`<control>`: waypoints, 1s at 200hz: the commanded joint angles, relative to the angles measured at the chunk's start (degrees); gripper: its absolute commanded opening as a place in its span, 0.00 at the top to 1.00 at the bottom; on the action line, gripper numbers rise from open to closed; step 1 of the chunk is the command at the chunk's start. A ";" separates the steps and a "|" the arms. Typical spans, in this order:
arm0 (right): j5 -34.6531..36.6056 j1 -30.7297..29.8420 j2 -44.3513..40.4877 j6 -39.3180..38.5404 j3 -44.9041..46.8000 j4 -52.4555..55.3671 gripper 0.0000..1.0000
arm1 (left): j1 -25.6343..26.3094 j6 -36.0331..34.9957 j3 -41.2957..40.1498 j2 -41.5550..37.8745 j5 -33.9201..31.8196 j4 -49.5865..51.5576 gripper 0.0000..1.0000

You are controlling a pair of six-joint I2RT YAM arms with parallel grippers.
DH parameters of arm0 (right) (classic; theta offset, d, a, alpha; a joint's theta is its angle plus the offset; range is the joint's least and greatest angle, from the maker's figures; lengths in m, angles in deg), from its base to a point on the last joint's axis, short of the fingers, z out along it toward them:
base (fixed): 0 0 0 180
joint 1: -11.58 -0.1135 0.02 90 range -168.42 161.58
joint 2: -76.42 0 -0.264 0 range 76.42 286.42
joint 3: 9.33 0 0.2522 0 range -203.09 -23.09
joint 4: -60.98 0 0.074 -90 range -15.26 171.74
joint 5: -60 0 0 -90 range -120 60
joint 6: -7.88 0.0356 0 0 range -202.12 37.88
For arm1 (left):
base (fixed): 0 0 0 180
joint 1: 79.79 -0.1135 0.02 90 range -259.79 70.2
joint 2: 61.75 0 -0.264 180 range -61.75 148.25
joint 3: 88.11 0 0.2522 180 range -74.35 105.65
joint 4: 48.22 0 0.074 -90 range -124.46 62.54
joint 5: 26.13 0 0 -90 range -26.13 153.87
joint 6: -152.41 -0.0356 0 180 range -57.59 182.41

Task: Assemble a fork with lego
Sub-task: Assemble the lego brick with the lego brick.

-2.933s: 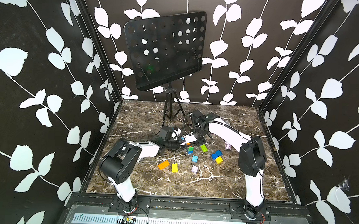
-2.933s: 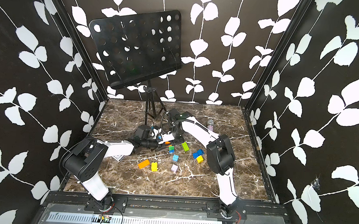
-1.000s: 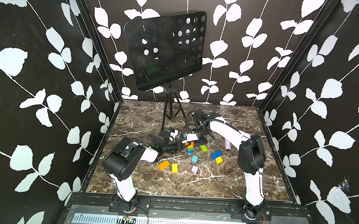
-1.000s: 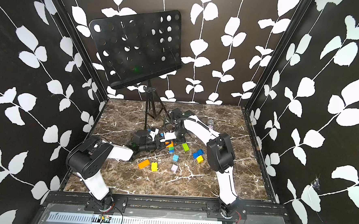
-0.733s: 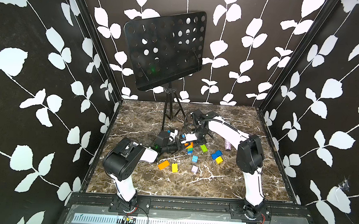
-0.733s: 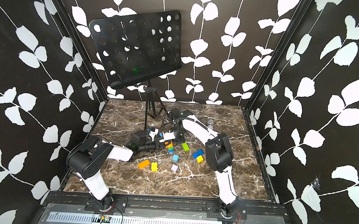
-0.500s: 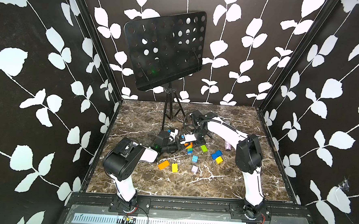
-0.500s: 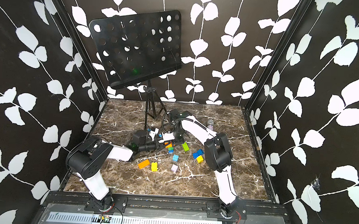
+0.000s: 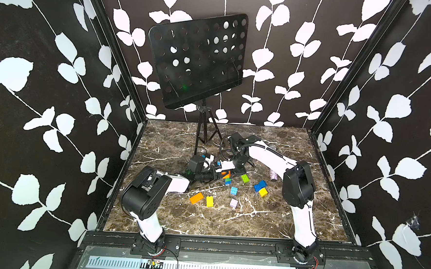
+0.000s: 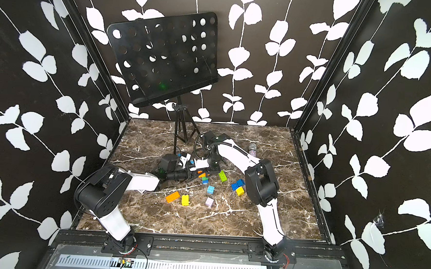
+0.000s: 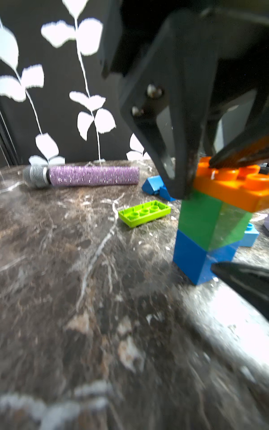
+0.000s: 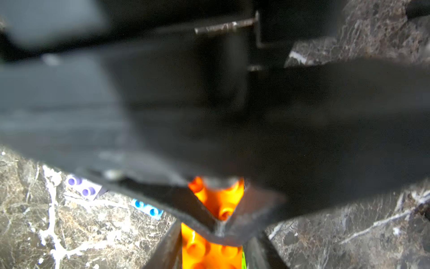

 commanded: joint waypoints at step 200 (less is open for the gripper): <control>8.66 8.00 -38.84 64.22 45.11 -37.01 0.31 | -5.68 -9.92 0.89 -21.04 -5.89 26.27 0.12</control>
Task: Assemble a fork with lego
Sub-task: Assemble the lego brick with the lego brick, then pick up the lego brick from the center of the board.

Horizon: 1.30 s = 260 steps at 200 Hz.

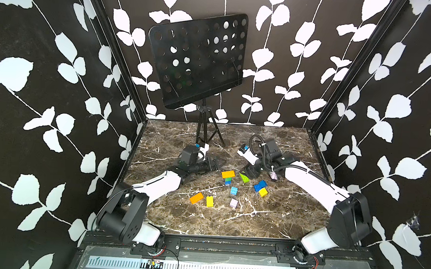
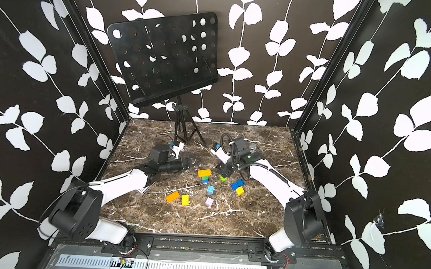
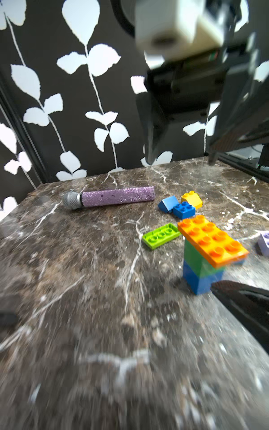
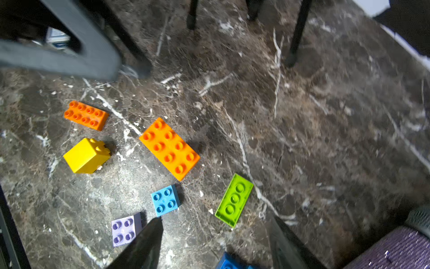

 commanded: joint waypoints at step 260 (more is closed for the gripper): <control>20.57 -5.59 20.66 25.37 2.20 -4.43 0.64 | -5.23 -2.94 -12.42 -6.46 0.17 3.38 0.13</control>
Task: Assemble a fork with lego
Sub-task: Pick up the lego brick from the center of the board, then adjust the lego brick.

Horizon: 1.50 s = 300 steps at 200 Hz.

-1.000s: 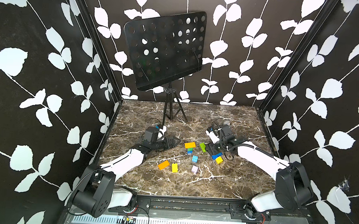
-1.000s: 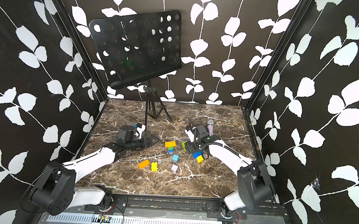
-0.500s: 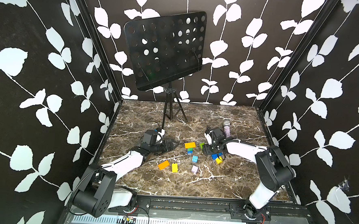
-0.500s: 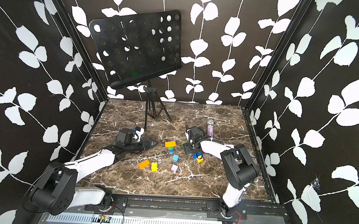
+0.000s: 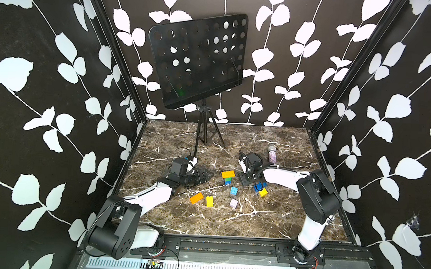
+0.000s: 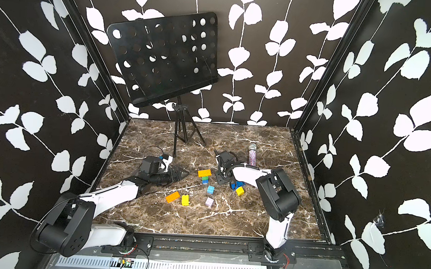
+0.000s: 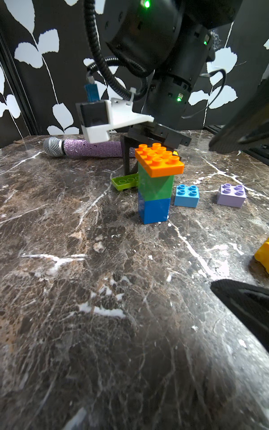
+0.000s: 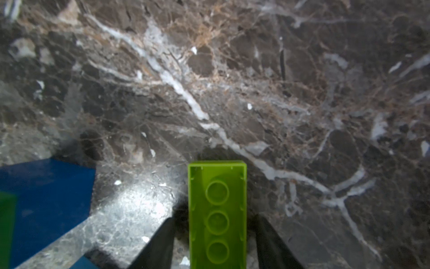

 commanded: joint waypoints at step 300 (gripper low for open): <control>-34.57 -3.56 -20.59 -17.04 0.04 -6.71 0.67 | 10.85 2.68 15.86 1.32 10.73 2.12 0.68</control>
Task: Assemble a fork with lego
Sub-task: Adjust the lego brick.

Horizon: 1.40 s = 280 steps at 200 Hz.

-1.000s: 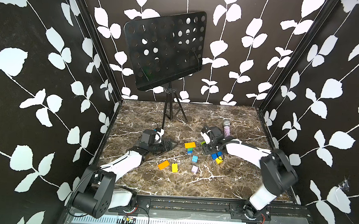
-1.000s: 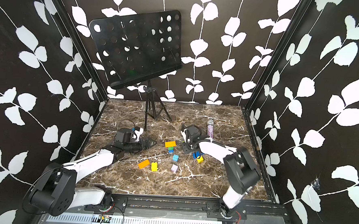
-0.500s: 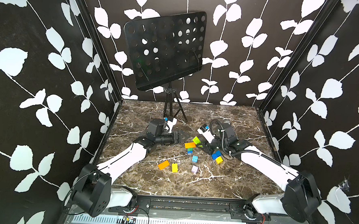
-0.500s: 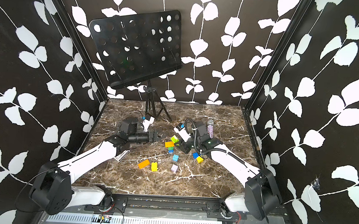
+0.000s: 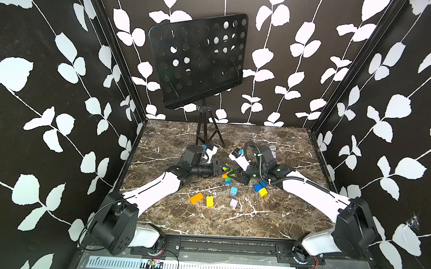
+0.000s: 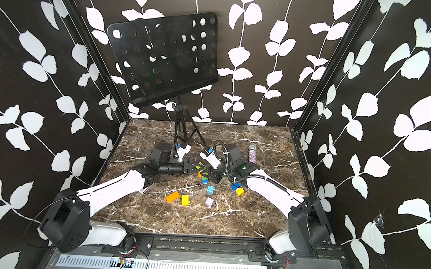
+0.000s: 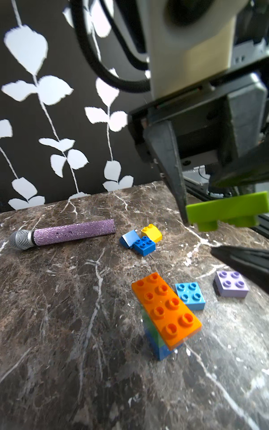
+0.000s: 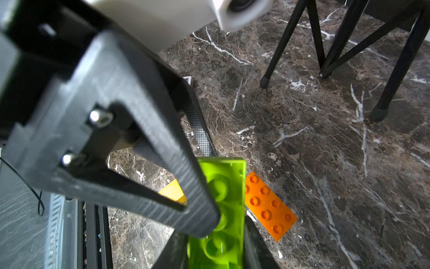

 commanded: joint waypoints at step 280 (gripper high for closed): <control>-43.55 8.42 4.15 4.91 -7.73 2.65 0.66 | -3.77 -5.11 -8.70 -11.03 19.68 -26.79 0.85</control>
